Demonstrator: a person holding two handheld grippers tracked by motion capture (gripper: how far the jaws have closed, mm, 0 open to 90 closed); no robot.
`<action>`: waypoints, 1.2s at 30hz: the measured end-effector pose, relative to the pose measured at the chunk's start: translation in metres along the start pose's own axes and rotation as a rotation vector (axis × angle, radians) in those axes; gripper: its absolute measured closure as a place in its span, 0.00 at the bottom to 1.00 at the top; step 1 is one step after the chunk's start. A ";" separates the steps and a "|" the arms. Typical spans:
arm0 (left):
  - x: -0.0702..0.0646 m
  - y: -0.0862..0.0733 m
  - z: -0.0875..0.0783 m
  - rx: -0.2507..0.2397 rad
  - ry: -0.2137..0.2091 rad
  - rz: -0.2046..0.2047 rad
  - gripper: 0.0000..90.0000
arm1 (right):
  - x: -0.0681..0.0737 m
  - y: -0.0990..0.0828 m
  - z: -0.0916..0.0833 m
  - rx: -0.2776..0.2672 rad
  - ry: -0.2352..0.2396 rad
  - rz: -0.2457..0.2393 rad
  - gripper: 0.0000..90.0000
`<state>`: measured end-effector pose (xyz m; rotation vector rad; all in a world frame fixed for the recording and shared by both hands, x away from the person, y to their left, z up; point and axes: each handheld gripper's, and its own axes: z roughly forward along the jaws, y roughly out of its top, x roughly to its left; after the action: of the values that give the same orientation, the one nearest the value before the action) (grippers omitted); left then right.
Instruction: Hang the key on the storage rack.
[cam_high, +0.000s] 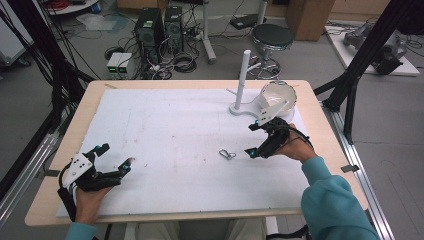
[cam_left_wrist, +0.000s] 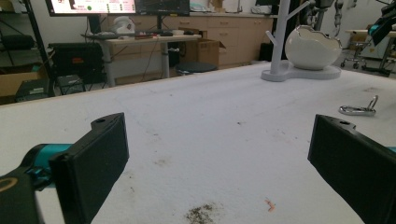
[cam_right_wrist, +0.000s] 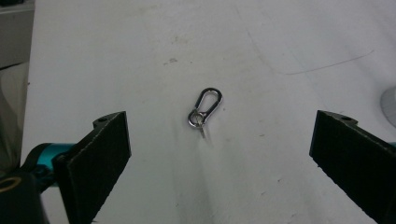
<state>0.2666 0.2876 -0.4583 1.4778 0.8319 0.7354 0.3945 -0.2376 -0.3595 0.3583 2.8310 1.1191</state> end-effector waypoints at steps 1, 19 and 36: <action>0.000 0.000 0.000 -0.001 0.000 -0.002 0.06 | 0.000 0.001 0.005 0.017 0.011 -0.007 0.05; -0.001 0.000 0.000 -0.001 0.001 0.003 0.06 | 0.003 0.015 0.051 0.141 0.092 -0.064 0.06; -0.001 0.000 0.000 -0.002 -0.001 0.005 0.06 | -0.001 0.012 0.071 0.252 0.163 -0.111 0.30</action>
<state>0.2662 0.2871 -0.4583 1.4791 0.8264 0.7388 0.4086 -0.1820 -0.4031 0.1263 3.0987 0.8072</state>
